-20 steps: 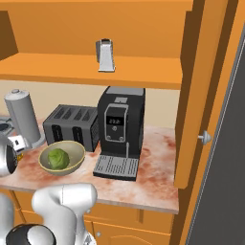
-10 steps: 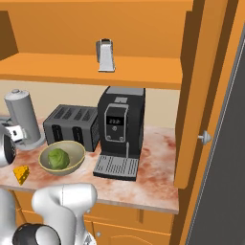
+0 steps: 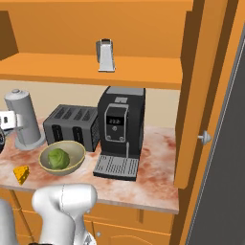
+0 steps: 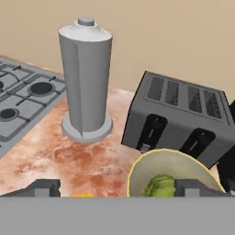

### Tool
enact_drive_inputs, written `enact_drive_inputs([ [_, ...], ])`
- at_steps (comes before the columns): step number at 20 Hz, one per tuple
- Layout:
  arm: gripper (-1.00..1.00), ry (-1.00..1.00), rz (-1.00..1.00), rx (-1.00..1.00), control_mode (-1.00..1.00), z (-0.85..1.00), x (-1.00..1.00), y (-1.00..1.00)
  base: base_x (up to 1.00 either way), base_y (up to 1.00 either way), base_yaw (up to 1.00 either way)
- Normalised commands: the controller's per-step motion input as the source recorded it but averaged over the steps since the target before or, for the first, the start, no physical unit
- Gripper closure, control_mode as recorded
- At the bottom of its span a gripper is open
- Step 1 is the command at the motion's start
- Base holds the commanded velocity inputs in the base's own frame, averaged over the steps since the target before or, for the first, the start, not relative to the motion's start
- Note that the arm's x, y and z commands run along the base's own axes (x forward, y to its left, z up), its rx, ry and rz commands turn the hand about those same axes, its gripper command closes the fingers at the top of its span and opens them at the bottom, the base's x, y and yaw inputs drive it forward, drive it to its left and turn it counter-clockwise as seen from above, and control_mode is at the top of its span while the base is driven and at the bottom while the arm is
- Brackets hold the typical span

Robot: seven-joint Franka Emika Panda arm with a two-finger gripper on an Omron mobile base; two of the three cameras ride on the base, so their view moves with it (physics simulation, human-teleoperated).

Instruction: Pick the cheese from the fridge and the cheese grater from the cabinet and place them next to the salad bowl.

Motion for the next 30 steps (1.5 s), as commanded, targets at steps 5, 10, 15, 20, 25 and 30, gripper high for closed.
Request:
enact_drive_inputs([
  [5, -1.0, -0.13, -0.07, 0.16, -1.0, 1.0, -0.15, -0.82, 0.0, 0.0, 0.0],
  [10, -1.0, -0.02, 0.0, 0.22, -1.0, 1.0, -0.16, -0.87, 0.0, 0.0, 0.0],
  [15, -1.0, 0.0, 0.0, 0.26, -1.0, 1.0, -0.01, -0.73, 0.0, 0.0, 0.0],
  [20, -1.0, 0.02, -0.08, 0.13, -1.0, 0.79, 0.0, -0.45, 0.0, 0.0, 0.0],
  [25, -1.0, 0.22, -0.12, 0.04, -1.0, 0.75, 0.0, -0.2, 0.0, 0.0, 0.0],
  [30, -1.0, 0.07, 0.0, -0.05, -1.0, 0.14, 0.0, -0.01, 0.0, 0.0, 0.0],
])
